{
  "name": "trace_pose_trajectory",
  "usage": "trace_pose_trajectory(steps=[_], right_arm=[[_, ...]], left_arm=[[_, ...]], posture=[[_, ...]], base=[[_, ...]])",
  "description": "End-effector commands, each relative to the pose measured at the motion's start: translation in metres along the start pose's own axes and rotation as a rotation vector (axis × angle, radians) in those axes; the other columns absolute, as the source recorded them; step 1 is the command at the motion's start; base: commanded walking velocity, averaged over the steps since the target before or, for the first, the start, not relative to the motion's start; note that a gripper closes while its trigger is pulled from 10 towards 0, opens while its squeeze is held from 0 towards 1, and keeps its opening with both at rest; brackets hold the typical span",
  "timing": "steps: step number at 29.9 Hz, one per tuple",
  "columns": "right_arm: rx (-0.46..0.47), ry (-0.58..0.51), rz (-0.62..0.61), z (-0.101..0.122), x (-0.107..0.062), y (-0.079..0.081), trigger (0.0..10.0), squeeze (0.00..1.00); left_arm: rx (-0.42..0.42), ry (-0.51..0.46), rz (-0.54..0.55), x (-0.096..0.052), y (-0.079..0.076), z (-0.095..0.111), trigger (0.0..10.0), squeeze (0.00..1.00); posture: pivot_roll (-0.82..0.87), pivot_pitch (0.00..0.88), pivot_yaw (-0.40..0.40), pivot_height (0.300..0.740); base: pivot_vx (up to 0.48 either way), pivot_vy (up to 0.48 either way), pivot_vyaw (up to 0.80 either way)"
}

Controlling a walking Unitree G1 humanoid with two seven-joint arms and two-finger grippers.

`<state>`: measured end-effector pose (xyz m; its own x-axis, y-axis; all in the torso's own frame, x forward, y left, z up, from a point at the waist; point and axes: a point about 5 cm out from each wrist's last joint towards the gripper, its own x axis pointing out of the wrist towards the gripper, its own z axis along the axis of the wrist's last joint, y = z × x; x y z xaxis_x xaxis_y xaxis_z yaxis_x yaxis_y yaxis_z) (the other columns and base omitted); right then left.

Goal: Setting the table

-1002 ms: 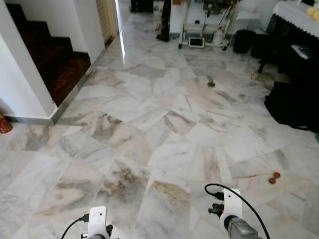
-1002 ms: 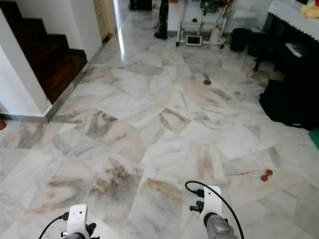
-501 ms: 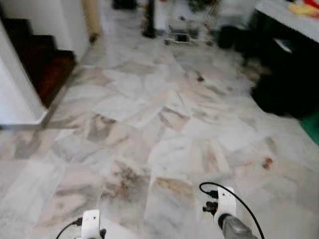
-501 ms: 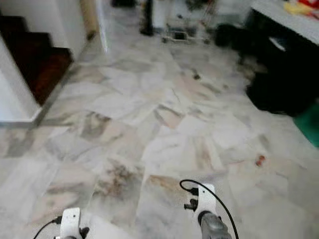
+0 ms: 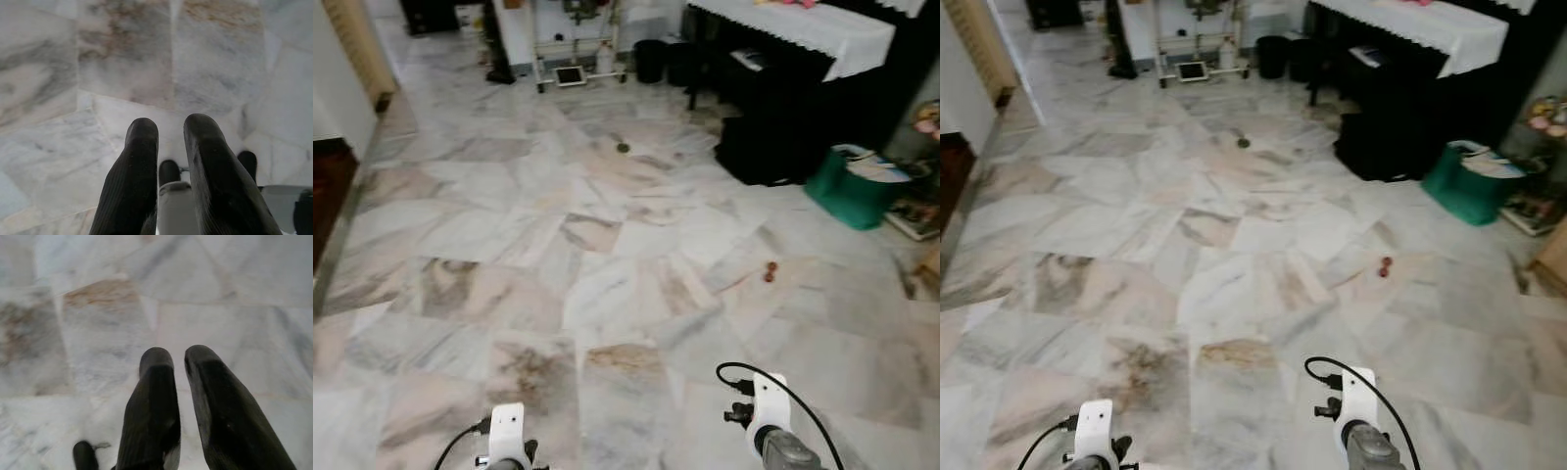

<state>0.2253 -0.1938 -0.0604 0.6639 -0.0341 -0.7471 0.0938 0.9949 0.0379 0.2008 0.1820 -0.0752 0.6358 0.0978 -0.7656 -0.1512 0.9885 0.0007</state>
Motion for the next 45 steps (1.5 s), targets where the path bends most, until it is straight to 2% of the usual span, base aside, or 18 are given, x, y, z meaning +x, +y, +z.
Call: trace_pose_trajectory(steps=[1,23,39,45], right_arm=[[0.011,0.003,0.006,0.0,0.001,0.004,10.0,0.0],[0.007,0.005,0.003,0.0,0.001,0.004,10.0,0.0],[-0.013,0.004,0.012,0.001,0.001,0.005,10.0,0.0],[-0.092,-0.005,0.053,0.002,0.001,0.009,10.0,0.0]], left_arm=[[0.007,0.012,0.005,-0.001,0.003,-0.003,10.0,0.0],[0.028,0.013,-0.004,0.0,0.002,-0.003,10.0,0.0],[0.015,-0.035,-0.038,0.001,0.001,0.007,10.0,0.0],[0.036,-0.035,-0.045,0.001,0.003,0.007,10.0,0.0]], posture=[[-0.06,0.0,0.01,0.74],[-0.05,0.0,0.012,0.74],[-0.06,0.0,0.024,0.74],[-0.06,0.0,0.035,0.74]], base=[[0.0,0.0,-0.68],[0.0,0.0,-0.68],[0.0,0.0,-0.68],[0.0,0.0,-0.65]])
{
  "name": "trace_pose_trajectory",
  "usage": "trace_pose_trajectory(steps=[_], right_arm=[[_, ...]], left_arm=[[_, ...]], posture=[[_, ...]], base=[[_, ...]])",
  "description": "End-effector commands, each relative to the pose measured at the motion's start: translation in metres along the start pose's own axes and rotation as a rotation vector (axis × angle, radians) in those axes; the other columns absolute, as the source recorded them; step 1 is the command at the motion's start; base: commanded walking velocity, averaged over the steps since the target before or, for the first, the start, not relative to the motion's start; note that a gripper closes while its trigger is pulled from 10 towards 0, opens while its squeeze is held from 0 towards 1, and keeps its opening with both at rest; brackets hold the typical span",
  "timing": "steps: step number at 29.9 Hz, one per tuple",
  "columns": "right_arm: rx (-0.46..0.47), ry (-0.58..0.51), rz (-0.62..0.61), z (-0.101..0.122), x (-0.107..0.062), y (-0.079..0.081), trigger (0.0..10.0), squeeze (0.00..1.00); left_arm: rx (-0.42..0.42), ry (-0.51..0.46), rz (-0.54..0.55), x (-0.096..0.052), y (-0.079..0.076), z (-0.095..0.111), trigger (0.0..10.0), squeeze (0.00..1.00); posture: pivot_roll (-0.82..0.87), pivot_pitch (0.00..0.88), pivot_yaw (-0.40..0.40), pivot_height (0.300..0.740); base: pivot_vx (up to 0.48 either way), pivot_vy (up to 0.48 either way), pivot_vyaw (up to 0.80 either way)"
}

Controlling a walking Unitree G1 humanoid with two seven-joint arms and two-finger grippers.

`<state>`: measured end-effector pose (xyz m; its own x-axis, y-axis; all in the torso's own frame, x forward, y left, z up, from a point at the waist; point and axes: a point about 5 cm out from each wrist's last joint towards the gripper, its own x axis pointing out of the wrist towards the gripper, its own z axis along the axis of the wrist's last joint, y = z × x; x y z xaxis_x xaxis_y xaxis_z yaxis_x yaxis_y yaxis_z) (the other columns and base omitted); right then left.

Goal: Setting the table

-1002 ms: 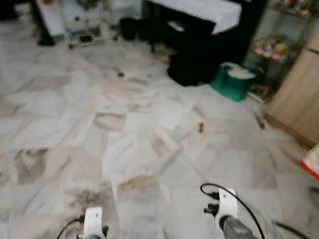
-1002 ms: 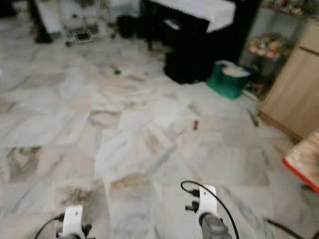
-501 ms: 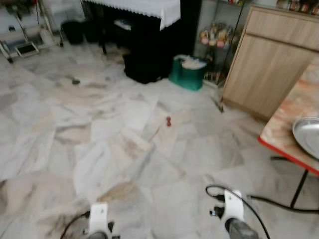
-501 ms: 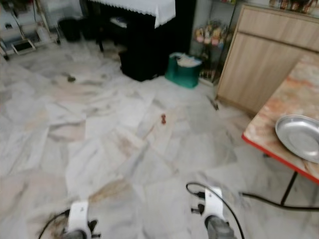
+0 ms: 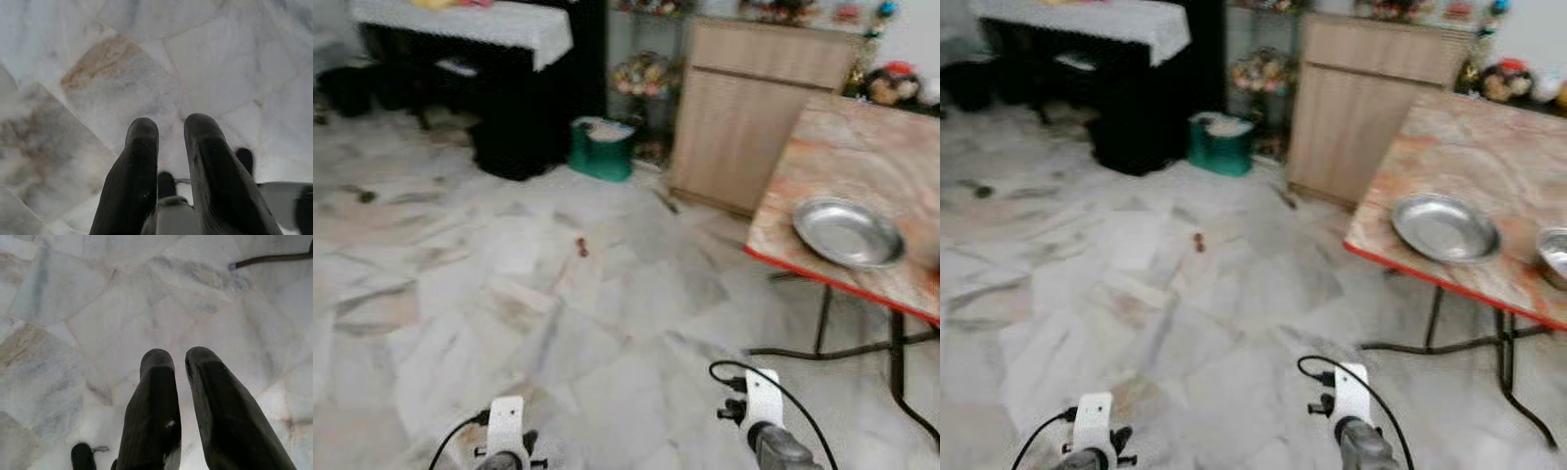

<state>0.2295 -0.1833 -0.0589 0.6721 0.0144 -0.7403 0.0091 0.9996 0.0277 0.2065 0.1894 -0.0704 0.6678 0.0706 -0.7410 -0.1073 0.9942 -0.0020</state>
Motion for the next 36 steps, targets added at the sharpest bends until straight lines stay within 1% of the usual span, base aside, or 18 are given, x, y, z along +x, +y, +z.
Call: trace_pose_trajectory(steps=[1,6,7,9,11,17,20,24,35,36], right_arm=[[-0.032,0.002,0.011,-0.0006,-0.0005,-0.0017,10.0,0.0],[-0.026,0.008,0.004,-0.0019,-0.0005,-0.001,10.0,0.0],[-0.046,0.012,0.008,-0.002,-0.0004,-0.0009,10.0,0.0],[-0.051,0.011,0.008,-0.002,-0.0005,-0.0009,10.0,0.0],[0.011,0.011,-0.022,-0.0044,-0.0009,-0.0021,10.0,0.0],[0.013,0.02,-0.027,-0.0056,-0.001,-0.0024,10.0,0.0],[0.041,0.019,-0.039,-0.0061,-0.0011,-0.0027,10.0,0.0],[0.047,0.02,-0.04,-0.0059,-0.001,-0.0028,10.0,0.0],[0.05,0.018,-0.045,-0.0046,-0.0009,-0.0039,10.0,0.0],[0.064,0.01,-0.05,-0.004,-0.0009,-0.0042,10.0,0.0]], left_arm=[[0.007,0.002,-0.016,0.0,-0.0027,-0.0007,10.0,0.0],[0.027,0.006,-0.028,-0.0001,-0.0024,-0.0011,10.0,0.0],[0.027,0.008,-0.028,-0.0002,-0.0033,-0.0019,10.0,0.0],[0.024,0.009,-0.028,-0.0003,-0.0037,-0.0023,10.0,0.0],[0.011,0.005,-0.023,-0.0001,-0.0043,-0.0017,10.0,0.0],[0.012,0.001,-0.019,0.0002,-0.0035,0.0,10.0,0.0],[0.01,-0.004,-0.017,0.0005,-0.003,0.0017,10.0,0.0],[0.013,-0.005,-0.017,0.0007,-0.0033,0.0025,10.0,0.0],[-0.013,-0.017,-0.032,0.0006,-0.0057,0.0029,10.0,0.0],[-0.013,-0.017,-0.033,0.0007,-0.006,0.0029,10.0,0.0]], posture=[[-0.06,0.0,0.035,0.74],[-0.08,0.0,0.042,0.74],[-0.07,0.0,0.041,0.74],[-0.07,0.0,0.041,0.74],[-0.07,0.0,0.042,0.74],[-0.07,0.0,0.043,0.74],[-0.07,0.0,0.046,0.74],[-0.07,0.0,0.047,0.74],[-0.06,0.0,0.039,0.74],[-0.06,0.0,0.038,0.74]], base=[[0.0,0.0,-0.64],[0.0,0.0,-0.65],[0.0,0.0,-0.64],[0.0,0.0,-0.64],[0.0,0.0,-0.65],[0.0,0.0,-0.64],[0.0,0.0,-0.65],[0.0,0.0,-0.64],[0.0,0.0,-0.63],[0.0,0.0,-0.53]])
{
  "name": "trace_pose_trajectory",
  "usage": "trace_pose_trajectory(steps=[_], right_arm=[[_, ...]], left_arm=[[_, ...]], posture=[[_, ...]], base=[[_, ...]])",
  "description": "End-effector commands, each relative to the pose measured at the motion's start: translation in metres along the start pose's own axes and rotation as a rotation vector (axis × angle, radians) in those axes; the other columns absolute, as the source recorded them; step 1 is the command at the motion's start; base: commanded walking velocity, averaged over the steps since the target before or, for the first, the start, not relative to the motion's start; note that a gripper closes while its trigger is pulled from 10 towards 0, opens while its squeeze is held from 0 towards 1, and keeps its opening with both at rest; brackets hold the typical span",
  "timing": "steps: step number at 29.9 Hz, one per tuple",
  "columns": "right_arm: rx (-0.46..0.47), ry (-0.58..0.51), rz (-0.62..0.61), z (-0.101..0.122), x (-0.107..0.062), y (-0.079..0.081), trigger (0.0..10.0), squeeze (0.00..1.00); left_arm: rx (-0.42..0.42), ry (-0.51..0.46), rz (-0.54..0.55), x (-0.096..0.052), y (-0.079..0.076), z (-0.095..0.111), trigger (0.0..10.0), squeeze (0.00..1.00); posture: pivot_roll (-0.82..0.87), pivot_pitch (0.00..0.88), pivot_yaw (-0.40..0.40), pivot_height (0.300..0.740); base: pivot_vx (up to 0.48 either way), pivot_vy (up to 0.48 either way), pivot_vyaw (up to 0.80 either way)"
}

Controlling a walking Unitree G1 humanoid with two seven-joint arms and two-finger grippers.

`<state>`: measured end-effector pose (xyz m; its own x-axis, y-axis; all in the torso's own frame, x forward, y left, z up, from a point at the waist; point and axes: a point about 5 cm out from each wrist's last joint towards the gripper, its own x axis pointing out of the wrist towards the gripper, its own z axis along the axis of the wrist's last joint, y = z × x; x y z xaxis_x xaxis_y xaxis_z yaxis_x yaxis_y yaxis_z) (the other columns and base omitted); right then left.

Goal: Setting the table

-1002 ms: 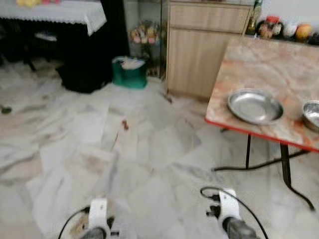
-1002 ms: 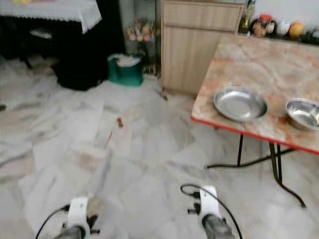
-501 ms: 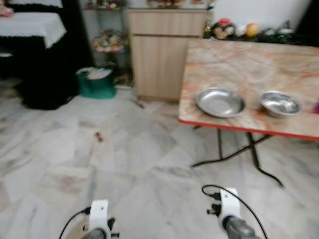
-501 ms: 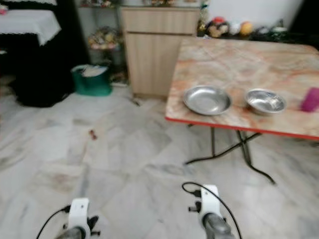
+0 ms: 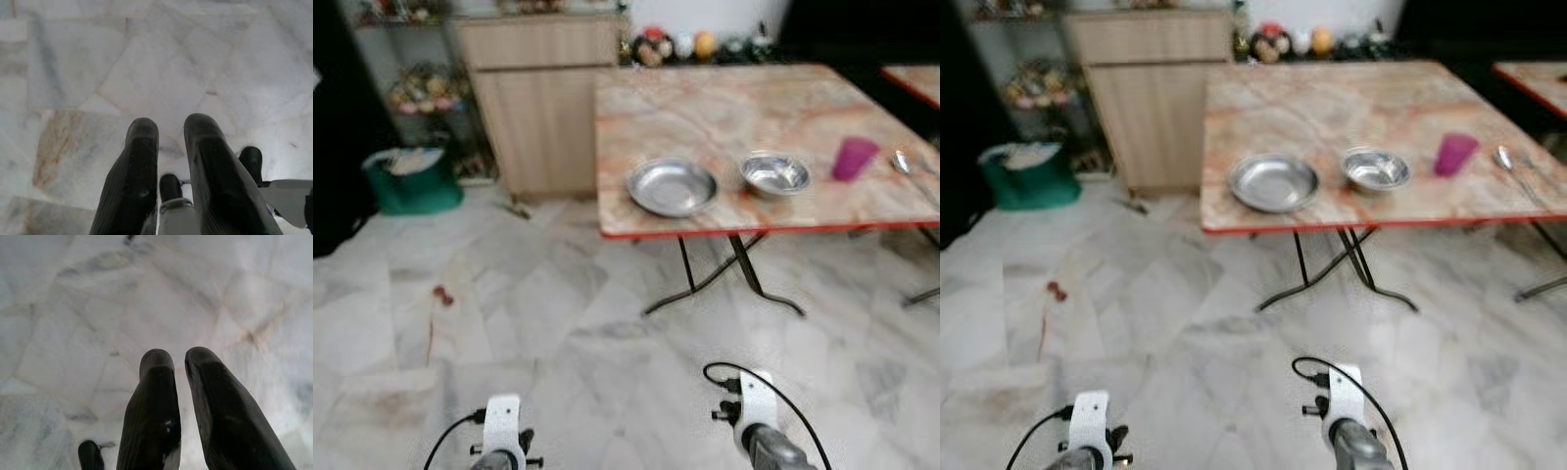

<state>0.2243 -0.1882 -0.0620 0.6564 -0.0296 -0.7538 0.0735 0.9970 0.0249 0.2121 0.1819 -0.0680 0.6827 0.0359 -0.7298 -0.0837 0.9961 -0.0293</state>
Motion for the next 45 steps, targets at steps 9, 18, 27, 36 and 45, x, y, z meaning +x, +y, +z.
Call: trace_pose_trajectory(steps=[9,18,27,36,45], right_arm=[[0.034,-0.025,0.002,0.0031,0.0003,0.0016,10.0,0.0],[0.043,-0.025,0.002,0.0028,0.0004,0.0025,10.0,0.0],[0.042,-0.023,-0.001,0.0027,0.0004,0.0024,10.0,0.0],[0.046,-0.025,-0.008,0.0027,0.0003,0.0017,10.0,0.0],[0.051,-0.025,-0.01,0.0026,0.0003,0.0017,10.0,0.0]], left_arm=[[-0.01,0.003,-0.001,-0.001,0.0017,-0.0031,10.0,0.0],[0.004,0.008,-0.007,-0.001,0.0015,-0.0033,10.0,0.0],[0.01,0.009,-0.001,-0.001,0.0027,-0.0033,10.0,0.0],[0.0,-0.006,0.006,-0.001,0.0033,-0.0016,10.0,0.0],[0.009,-0.005,0.003,-0.0009,0.0032,-0.0016,10.0,0.0]], posture=[[-0.06,0.0,0.041,0.74],[-0.06,0.0,0.045,0.74],[-0.06,0.0,0.046,0.74],[-0.06,0.0,0.044,0.74],[-0.06,0.0,0.043,0.74]], base=[[0.0,0.0,0.0],[0.419,0.0,0.0],[0.44,0.0,0.0],[0.177,0.0,0.0],[0.0,0.0,0.0]])
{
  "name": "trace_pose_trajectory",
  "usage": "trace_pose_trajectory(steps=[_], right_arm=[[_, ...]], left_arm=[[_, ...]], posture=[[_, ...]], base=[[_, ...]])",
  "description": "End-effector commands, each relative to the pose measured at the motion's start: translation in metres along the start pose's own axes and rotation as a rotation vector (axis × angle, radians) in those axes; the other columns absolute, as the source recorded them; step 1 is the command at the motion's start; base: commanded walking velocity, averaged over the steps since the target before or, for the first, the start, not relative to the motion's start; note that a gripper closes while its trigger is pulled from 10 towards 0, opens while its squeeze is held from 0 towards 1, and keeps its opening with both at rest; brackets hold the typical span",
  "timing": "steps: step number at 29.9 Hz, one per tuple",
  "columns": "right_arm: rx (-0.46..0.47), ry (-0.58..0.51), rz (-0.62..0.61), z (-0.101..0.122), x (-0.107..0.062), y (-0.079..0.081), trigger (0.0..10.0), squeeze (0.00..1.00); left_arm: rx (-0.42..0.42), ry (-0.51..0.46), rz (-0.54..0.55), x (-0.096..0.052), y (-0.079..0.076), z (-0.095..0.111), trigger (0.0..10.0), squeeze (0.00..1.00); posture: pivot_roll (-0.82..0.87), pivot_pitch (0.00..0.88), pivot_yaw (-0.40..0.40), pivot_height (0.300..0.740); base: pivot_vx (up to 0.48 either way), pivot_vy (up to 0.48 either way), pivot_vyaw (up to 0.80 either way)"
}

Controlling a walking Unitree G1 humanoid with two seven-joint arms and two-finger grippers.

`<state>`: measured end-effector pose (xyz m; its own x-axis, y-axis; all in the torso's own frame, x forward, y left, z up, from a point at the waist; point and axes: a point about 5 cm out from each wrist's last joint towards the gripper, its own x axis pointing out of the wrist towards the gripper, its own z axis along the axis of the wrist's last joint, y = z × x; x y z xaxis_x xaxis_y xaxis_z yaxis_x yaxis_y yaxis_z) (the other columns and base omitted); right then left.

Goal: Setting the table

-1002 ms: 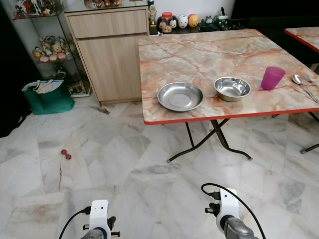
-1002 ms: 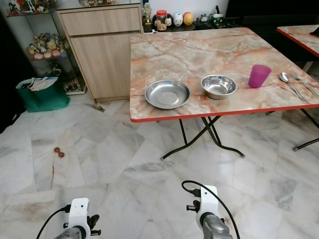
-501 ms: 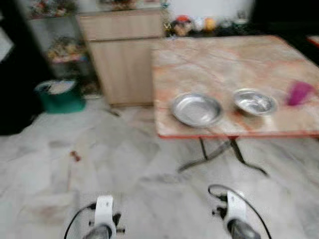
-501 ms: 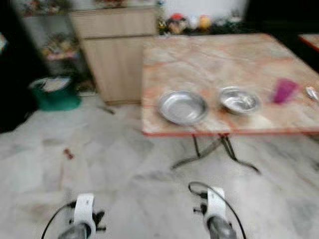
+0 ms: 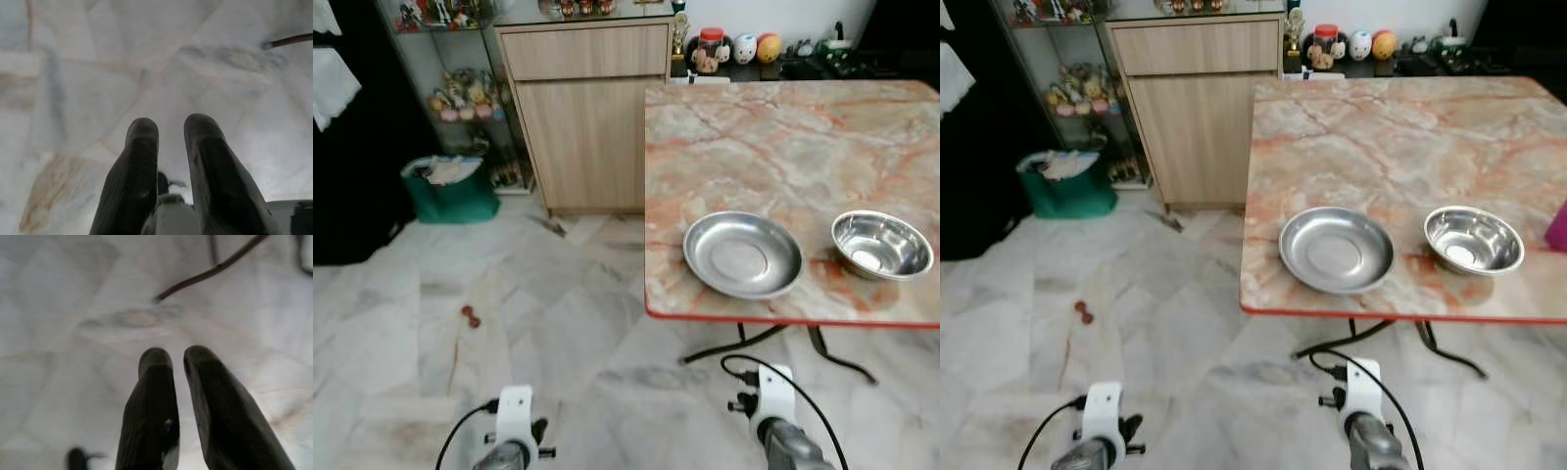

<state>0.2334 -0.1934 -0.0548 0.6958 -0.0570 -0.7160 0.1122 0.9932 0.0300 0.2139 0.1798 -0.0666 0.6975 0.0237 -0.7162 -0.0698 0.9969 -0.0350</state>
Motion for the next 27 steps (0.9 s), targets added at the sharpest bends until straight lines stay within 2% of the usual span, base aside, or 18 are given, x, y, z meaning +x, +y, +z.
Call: trace_pose_trajectory(steps=[1,17,27], right_arm=[[0.019,0.032,0.011,-0.0095,-0.0011,0.0057,10.0,0.0],[0.018,0.032,0.008,-0.0095,-0.0011,0.0055,10.0,0.0],[0.016,0.033,0.01,-0.0096,-0.0011,0.0059,10.0,0.0]], left_arm=[[0.009,0.017,0.017,-0.0012,0.0056,-0.0039,10.0,0.0],[0.028,0.016,0.02,-0.0013,0.0051,-0.004,10.0,0.0],[0.032,0.014,0.022,-0.0013,0.0059,-0.0034,10.0,0.0]], posture=[[-0.06,0.0,0.043,0.74],[-0.06,0.0,0.044,0.74],[-0.06,0.0,0.045,0.74]], base=[[0.0,0.0,0.0],[0.0,0.0,0.0],[0.0,-0.264,0.0]])
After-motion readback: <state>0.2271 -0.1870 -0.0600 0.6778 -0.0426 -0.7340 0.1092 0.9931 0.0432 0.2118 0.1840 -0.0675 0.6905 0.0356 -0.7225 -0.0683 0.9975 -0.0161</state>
